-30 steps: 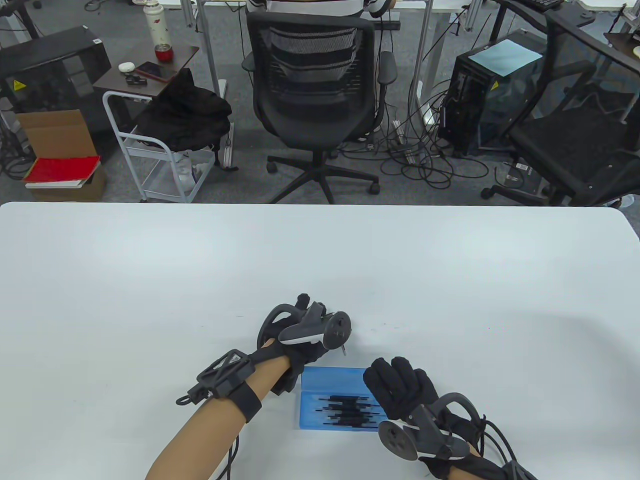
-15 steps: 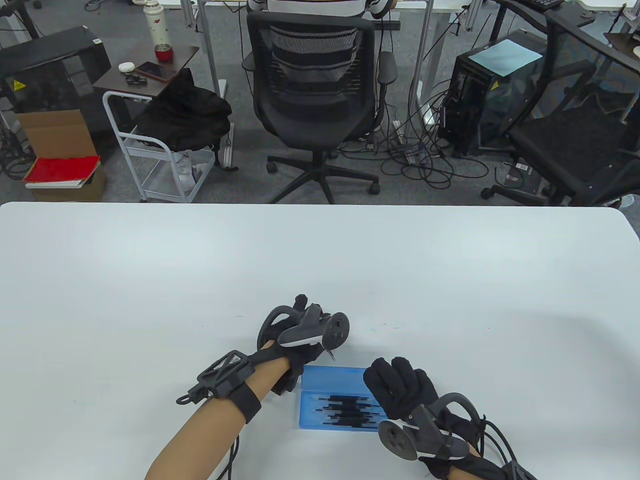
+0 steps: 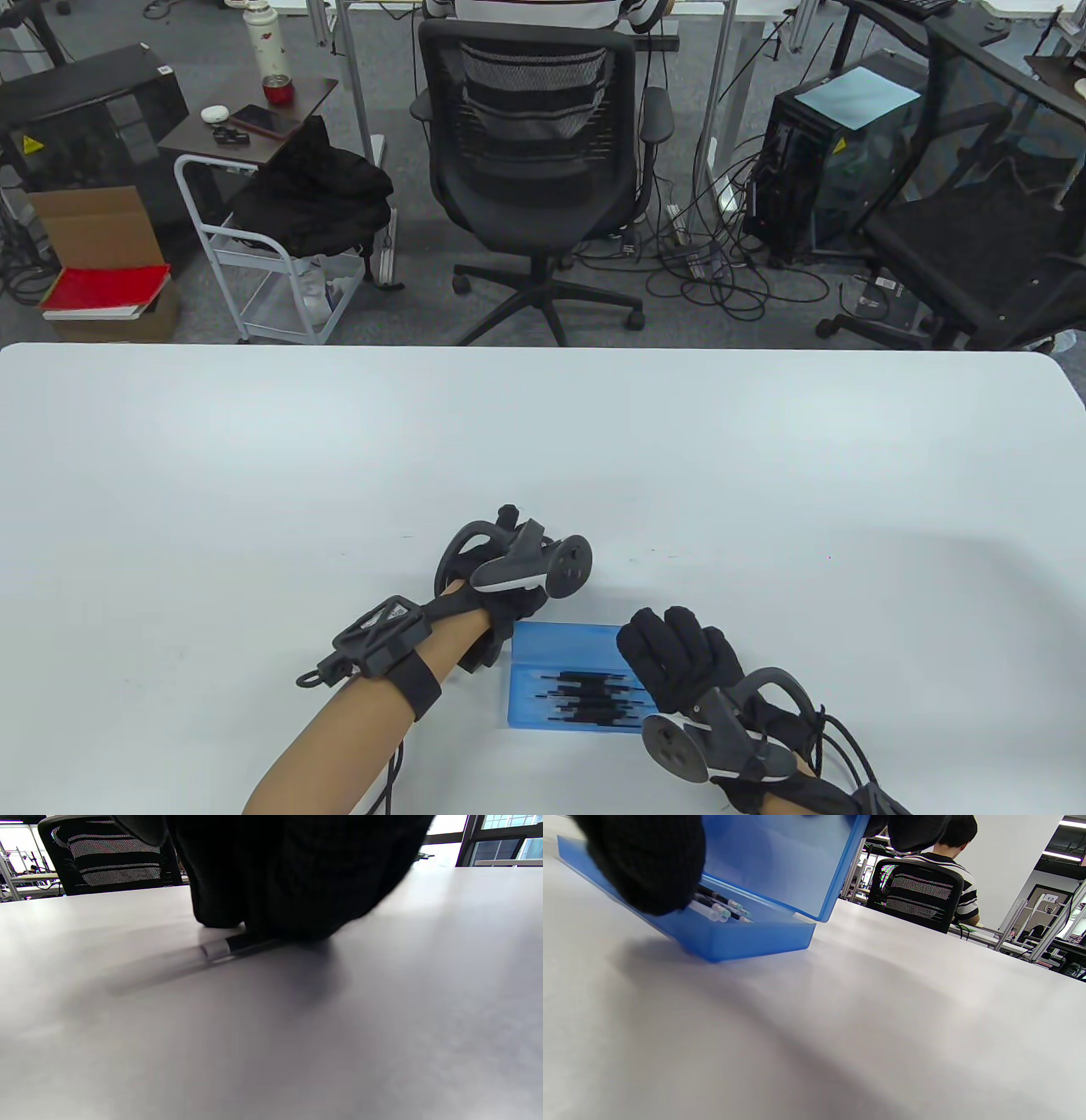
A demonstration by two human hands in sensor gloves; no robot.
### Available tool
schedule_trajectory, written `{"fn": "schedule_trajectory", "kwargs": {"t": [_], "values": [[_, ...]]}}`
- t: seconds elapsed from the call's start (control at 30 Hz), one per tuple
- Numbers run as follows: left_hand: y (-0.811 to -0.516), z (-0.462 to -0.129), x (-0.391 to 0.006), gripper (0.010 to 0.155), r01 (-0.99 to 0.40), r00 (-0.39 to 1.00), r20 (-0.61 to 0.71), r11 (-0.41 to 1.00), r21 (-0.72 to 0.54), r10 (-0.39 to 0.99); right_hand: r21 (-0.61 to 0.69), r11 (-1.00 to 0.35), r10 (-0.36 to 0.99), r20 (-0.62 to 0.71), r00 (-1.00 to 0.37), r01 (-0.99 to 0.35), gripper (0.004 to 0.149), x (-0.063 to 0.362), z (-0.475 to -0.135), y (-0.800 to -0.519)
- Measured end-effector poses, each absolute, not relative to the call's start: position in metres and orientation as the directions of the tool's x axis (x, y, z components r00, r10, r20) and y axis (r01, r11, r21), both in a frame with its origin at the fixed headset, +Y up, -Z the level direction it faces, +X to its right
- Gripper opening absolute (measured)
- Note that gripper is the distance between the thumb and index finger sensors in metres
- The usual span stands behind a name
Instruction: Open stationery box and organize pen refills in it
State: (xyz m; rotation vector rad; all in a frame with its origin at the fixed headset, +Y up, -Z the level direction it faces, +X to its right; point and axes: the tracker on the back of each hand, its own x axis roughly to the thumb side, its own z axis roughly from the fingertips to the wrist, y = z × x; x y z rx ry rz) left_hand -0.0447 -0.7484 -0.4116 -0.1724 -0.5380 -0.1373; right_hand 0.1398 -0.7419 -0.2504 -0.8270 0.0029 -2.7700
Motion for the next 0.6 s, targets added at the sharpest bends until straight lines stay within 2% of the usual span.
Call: {"fn": "schedule_trajectory", "kwargs": {"t": [0.13, 0.27, 0.37, 0.6], "values": [[-0.736, -0.410, -0.054, 0.057, 0.122, 0.864, 0.500, 0.986, -0.112, -0.051, -0.071, -0.969, -0.236, 0.540, -0.808, 0.235, 0.109, 0.140, -0.250, -0.742], [-0.708, -0.398, -0.065, 0.058, 0.072, 0.866, 0.500, 0.996, -0.054, -0.035, -0.070, -0.970, -0.234, 0.541, -0.808, 0.234, 0.110, 0.140, -0.251, -0.742], [-0.686, -0.378, -0.067, 0.058, 0.039, 0.840, 0.541, 0.999, 0.007, -0.037, -0.068, -0.970, -0.232, 0.542, -0.808, 0.233, 0.110, 0.140, -0.251, -0.742], [-0.646, -0.307, -0.052, 0.057, 0.044, 0.731, 0.664, 0.981, 0.188, -0.160, -0.067, -0.970, -0.233, 0.541, -0.808, 0.234, 0.110, 0.140, -0.251, -0.742]]}}
